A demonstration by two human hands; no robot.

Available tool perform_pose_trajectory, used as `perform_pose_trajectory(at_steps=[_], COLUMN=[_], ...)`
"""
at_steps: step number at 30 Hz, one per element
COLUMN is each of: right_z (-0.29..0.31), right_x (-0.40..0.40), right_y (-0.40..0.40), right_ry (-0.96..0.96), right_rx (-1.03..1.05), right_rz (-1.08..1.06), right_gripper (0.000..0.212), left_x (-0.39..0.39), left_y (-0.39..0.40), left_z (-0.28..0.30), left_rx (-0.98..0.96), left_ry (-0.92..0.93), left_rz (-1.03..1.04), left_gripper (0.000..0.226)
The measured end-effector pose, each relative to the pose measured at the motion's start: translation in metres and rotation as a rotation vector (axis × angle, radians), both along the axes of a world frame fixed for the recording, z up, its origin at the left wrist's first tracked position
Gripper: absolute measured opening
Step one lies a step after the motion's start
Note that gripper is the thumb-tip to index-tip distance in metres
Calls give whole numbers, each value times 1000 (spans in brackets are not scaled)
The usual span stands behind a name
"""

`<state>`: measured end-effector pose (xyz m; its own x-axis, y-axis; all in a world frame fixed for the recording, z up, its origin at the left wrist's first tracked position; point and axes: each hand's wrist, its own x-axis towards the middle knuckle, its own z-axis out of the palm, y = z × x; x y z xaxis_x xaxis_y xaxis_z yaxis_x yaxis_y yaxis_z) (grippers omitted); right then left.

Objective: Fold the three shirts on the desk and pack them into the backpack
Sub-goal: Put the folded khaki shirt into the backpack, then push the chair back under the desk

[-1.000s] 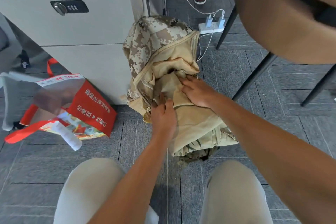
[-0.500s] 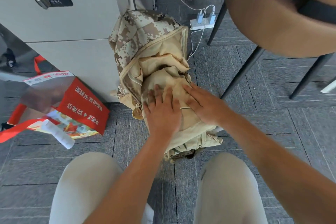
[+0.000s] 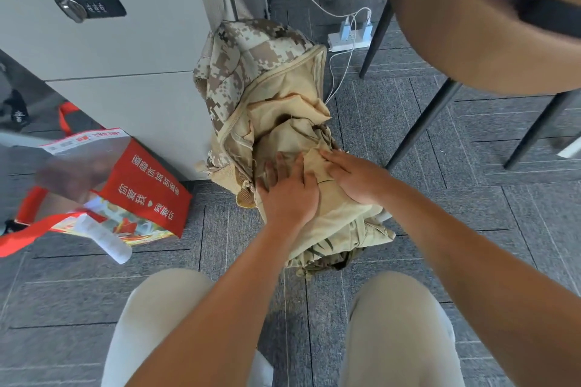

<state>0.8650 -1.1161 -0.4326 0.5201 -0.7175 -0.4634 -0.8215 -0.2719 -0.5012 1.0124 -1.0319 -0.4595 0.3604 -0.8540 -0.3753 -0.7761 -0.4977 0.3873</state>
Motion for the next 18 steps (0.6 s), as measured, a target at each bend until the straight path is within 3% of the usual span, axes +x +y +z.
perform_pose_trajectory(at_steps=[4,8,12,18], right_z=[32,112,236,453], right_x=[-1,0,7,70], right_y=[18,54,87,130], right_ry=[31,112,116,131], right_rx=[-93,-172,-175,-228], right_rz=[7,34,19,152], right_gripper=[50,49,47,31], left_x=[4,12,29,87], left_y=[9,42,84,153], left_z=[23,101,228,449], left_rx=[9,63,80,52], left_ry=[34,85,83,44], left_rz=[-11,-6,-48,77], left_gripper=[59,53,58,37])
